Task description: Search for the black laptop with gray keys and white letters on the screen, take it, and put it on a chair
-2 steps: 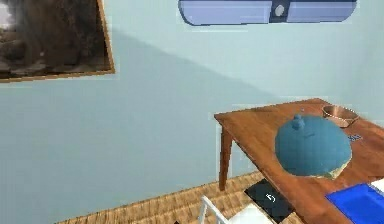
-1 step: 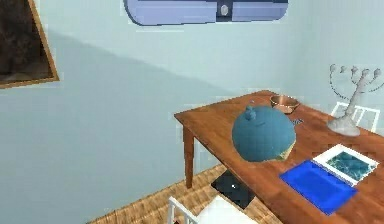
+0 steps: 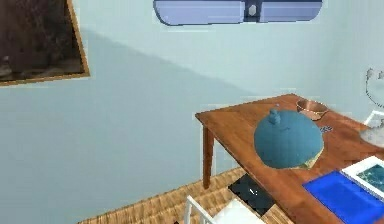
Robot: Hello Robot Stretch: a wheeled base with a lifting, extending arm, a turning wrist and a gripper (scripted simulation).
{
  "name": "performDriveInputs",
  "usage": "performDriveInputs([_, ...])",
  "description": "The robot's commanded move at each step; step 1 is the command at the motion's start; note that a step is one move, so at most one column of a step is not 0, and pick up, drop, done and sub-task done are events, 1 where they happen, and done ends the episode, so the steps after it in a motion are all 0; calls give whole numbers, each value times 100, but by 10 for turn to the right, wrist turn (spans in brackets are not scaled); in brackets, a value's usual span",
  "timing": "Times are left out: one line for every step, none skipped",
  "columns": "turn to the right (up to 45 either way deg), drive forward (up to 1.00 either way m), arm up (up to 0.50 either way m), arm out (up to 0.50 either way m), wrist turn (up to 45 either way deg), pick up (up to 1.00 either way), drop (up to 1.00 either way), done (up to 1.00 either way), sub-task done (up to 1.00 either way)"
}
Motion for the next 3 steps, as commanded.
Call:
performDriveInputs([390,0,0,0,0,0,0,0,0])
performDriveInputs([0,20,0,0,0,0,0,0,0])
performDriveInputs([-450,0,0,0,0,0,0,0,0])
